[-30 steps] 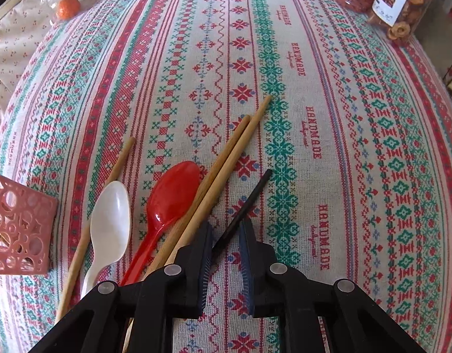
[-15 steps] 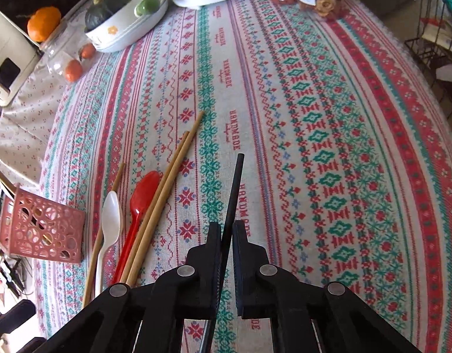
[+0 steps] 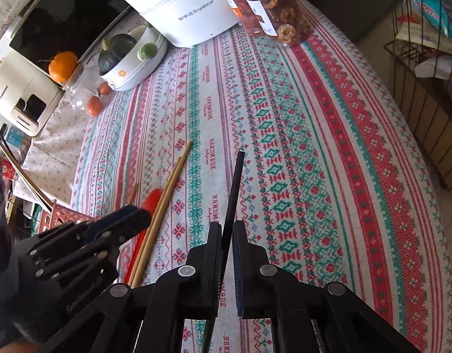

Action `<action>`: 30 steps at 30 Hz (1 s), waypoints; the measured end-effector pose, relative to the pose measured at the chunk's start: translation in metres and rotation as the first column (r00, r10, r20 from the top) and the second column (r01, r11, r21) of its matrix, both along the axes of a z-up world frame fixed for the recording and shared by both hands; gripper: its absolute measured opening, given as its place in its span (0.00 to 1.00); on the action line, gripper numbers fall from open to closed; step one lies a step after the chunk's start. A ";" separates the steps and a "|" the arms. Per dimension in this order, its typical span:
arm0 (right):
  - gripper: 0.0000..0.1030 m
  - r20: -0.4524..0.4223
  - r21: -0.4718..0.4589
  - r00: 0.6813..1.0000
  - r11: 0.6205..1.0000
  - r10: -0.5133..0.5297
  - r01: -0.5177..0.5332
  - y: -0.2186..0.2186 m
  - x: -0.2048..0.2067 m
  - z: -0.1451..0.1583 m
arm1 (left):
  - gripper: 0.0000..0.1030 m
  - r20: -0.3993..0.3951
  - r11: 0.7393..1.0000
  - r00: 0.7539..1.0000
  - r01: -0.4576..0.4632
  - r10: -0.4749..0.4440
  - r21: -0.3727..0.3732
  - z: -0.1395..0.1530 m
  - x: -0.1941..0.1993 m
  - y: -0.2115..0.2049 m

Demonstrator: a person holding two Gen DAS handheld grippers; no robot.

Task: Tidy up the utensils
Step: 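Grasp a wooden chopstick with the left tool while the right lifts the black chopstick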

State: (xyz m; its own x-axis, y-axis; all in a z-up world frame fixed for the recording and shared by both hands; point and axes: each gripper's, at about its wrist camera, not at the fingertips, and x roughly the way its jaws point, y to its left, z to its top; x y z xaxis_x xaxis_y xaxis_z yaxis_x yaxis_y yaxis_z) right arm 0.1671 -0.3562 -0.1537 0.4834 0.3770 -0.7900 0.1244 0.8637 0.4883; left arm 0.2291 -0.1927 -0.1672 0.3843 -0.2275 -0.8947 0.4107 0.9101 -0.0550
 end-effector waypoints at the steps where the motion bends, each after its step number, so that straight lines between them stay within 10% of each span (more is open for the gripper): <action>1: 0.06 0.001 0.007 1.000 1.000 -0.001 0.001 -0.002 0.001 0.000 | 0.11 -0.011 1.000 1.000 -0.015 0.015 0.008 -0.004 0.010 -0.003; 30: 0.06 -0.014 0.027 1.000 1.000 0.012 -0.012 -0.007 0.007 -0.007 | 0.09 -0.142 0.984 0.986 -0.067 0.091 0.163 -0.051 0.065 -0.013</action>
